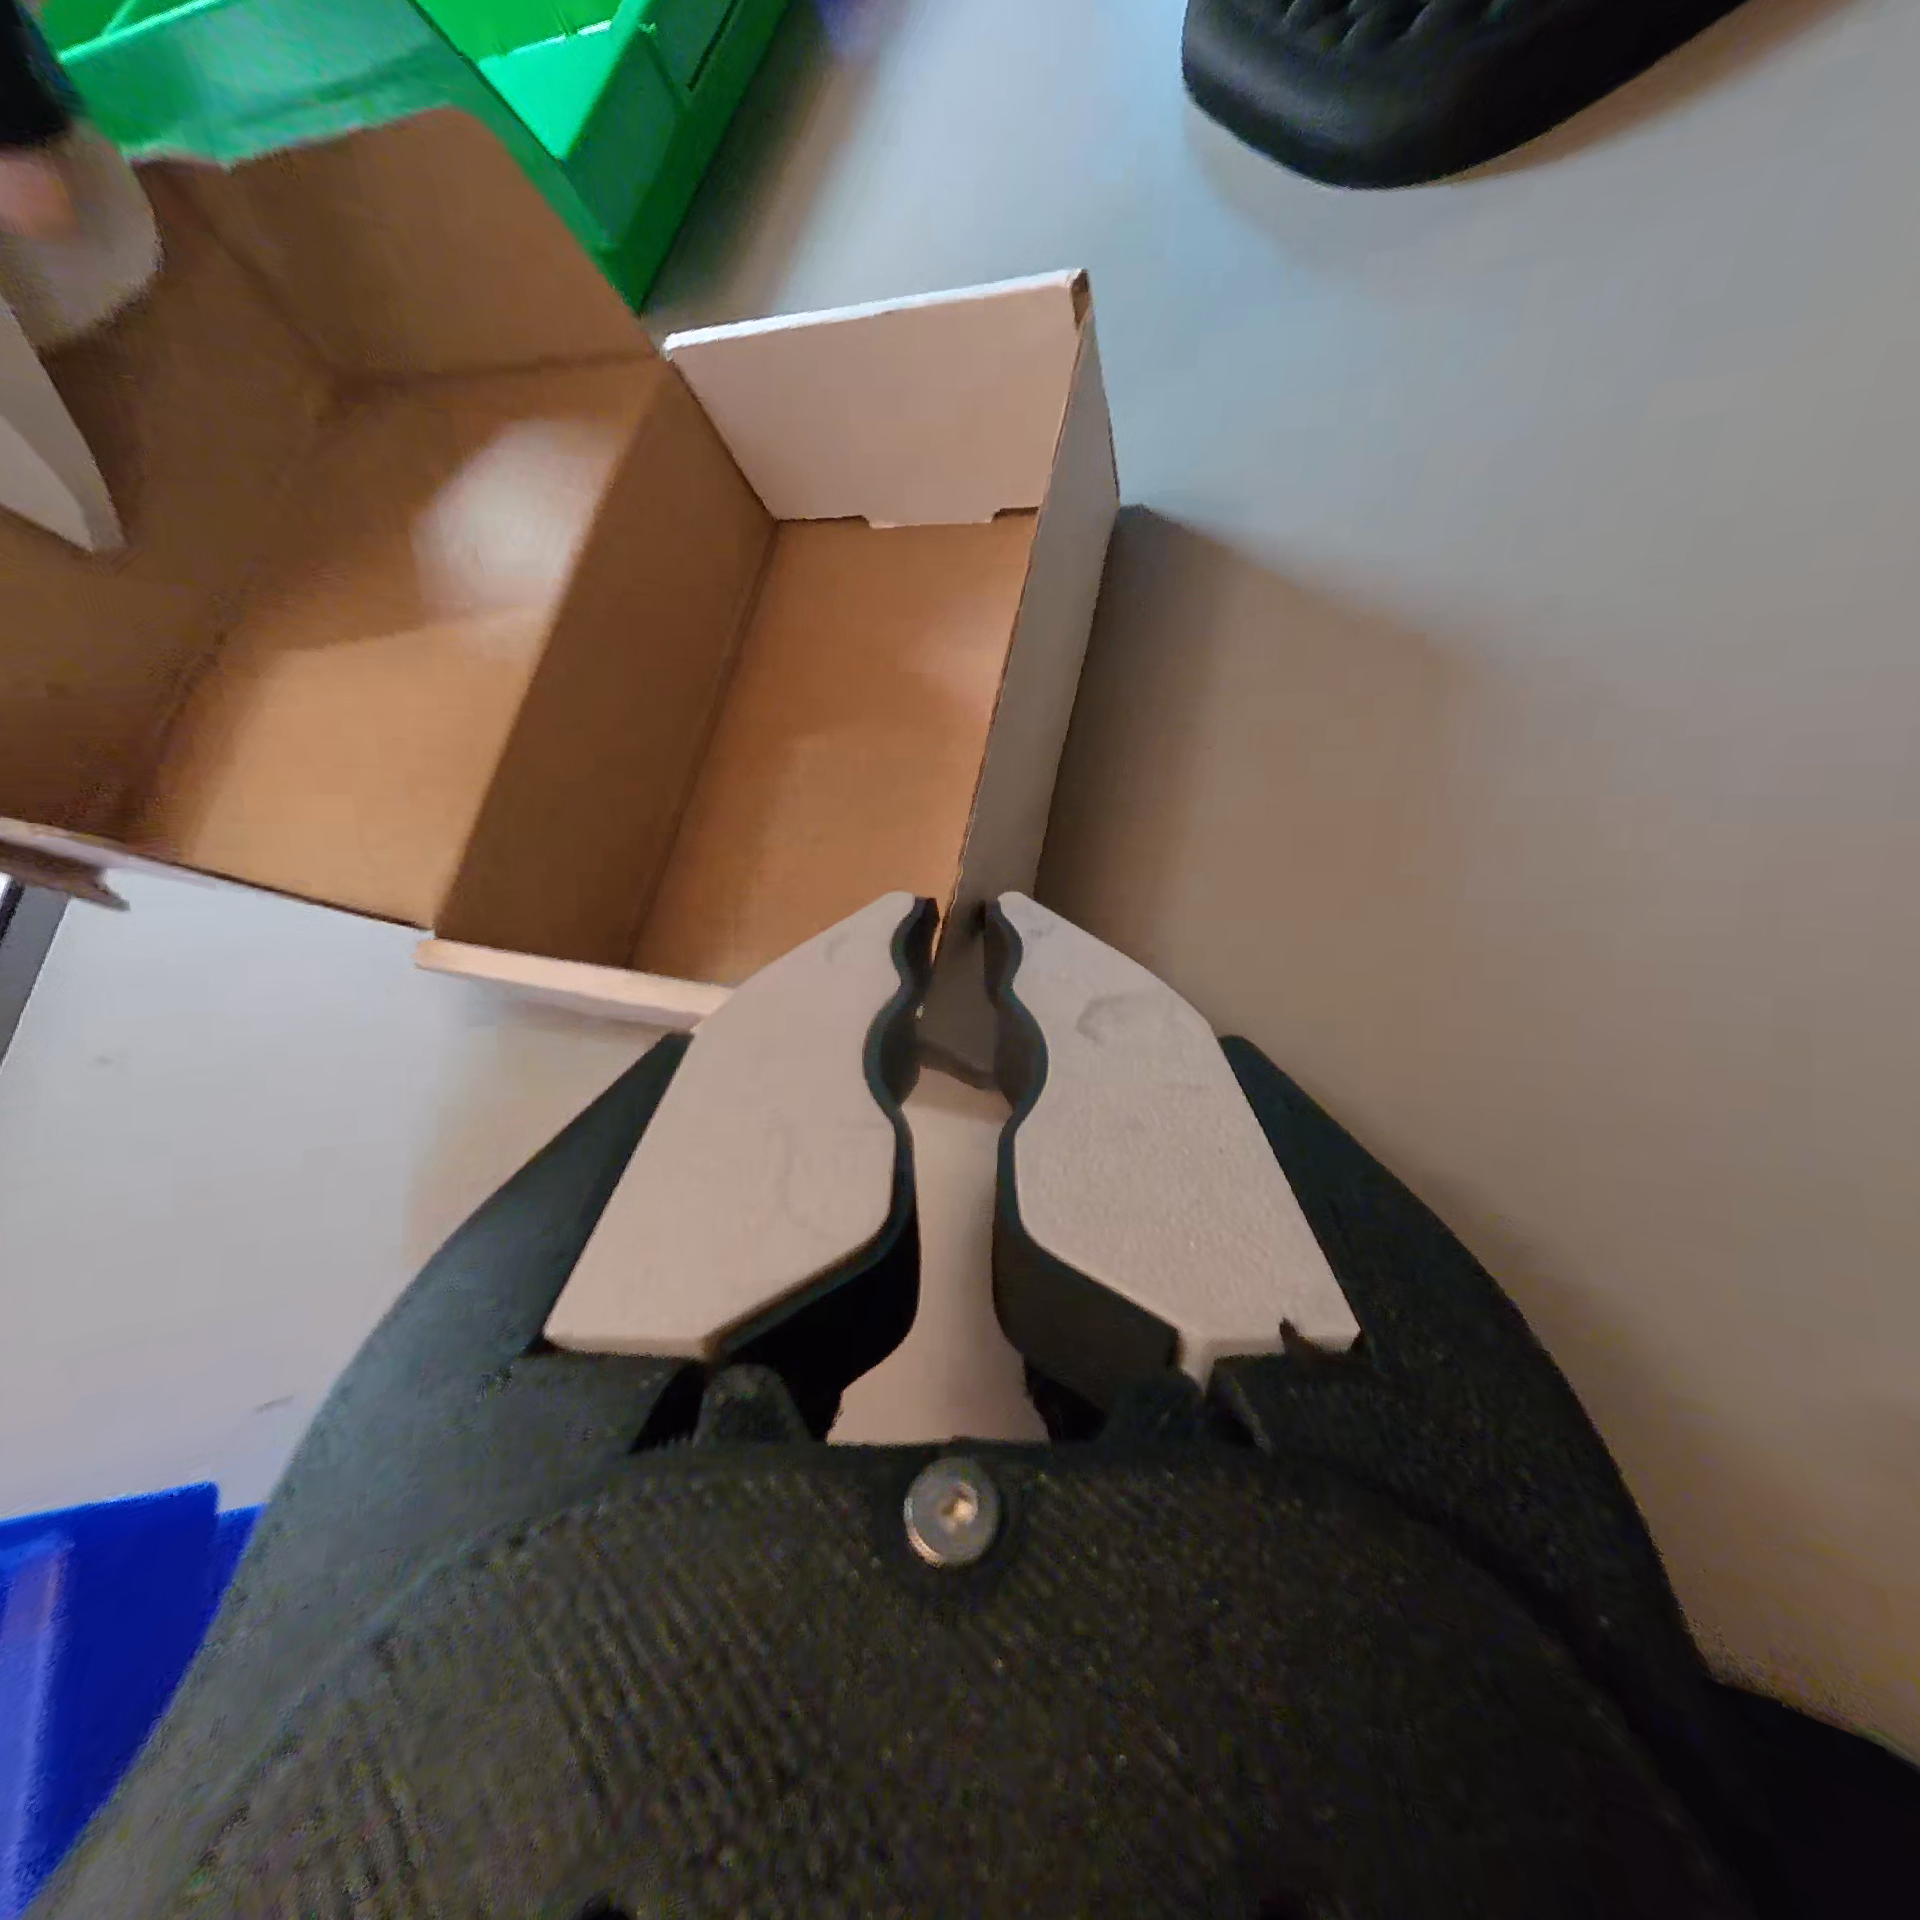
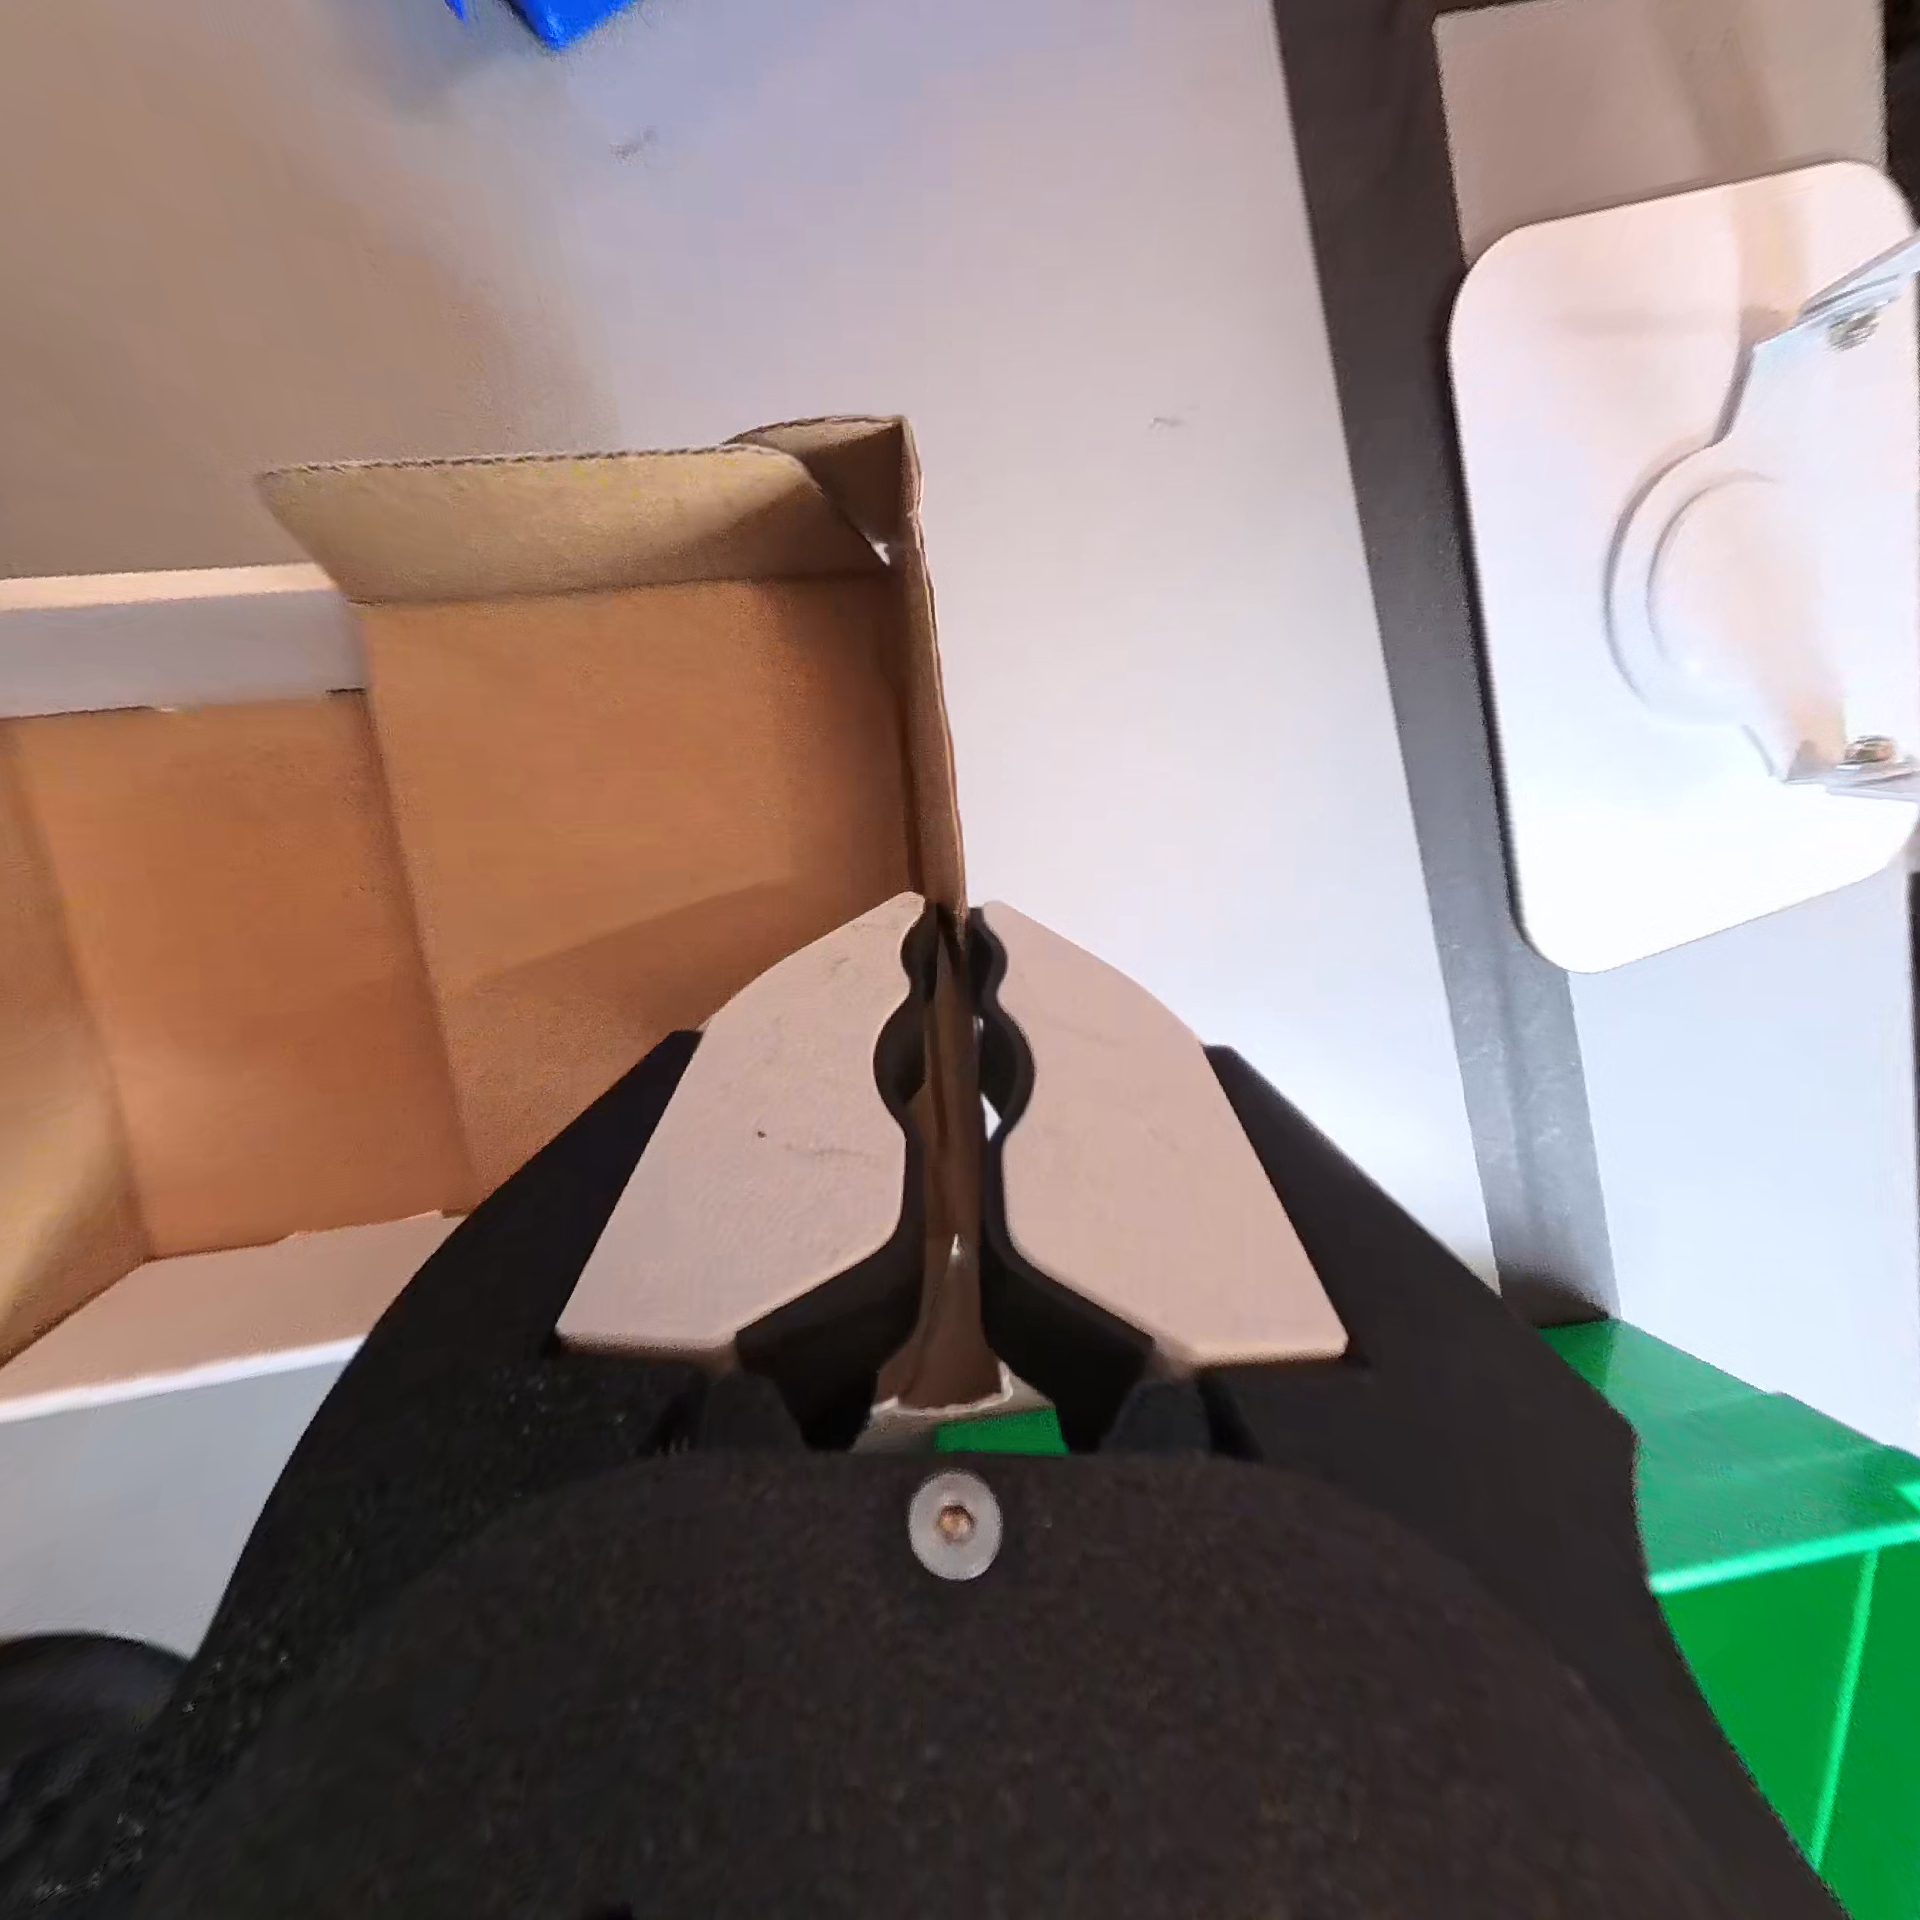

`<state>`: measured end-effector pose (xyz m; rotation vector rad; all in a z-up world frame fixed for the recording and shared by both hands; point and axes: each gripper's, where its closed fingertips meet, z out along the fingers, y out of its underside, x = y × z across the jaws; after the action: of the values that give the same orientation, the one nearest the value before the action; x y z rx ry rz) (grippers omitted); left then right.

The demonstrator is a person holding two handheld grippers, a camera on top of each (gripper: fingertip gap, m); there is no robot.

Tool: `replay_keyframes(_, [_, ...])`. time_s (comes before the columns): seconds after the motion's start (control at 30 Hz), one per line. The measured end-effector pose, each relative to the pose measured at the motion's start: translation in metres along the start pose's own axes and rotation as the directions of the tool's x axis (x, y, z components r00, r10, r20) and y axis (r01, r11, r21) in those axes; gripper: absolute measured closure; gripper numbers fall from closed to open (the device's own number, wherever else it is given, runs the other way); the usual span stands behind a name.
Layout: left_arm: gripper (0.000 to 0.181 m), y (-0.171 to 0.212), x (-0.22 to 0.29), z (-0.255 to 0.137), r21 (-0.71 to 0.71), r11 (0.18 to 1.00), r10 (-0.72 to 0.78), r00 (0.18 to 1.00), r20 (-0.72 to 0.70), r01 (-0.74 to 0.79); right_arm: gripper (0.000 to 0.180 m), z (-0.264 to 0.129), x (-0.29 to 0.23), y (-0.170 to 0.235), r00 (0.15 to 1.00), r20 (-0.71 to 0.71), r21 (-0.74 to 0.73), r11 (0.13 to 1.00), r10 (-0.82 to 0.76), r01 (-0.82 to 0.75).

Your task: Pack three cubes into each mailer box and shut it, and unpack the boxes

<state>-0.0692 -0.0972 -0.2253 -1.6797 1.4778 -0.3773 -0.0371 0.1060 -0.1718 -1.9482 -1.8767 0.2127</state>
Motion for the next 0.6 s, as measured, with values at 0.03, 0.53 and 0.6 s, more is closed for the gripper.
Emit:
replay_keyframes(0.03, [0.173,-0.002,0.002,0.001,0.004,1.0,0.003,1.0,-0.003,-0.003,0.174,0.006,0.0,0.001,1.0,-0.003,-0.007,1.0,-0.003,0.003])
replay_keyframes(0.53, [0.159,-0.035,0.005,-0.011,0.198,0.971,-0.125,0.989,-0.075,0.137,0.143,-0.137,-0.021,-0.051,0.963,-0.239,0.616,0.786,0.122,0.053])
replay_keyframes(0.6, [0.156,-0.04,-0.011,-0.025,0.249,0.955,-0.157,0.987,-0.034,0.161,0.14,-0.149,-0.035,-0.035,0.951,-0.257,0.674,0.737,0.172,0.049])
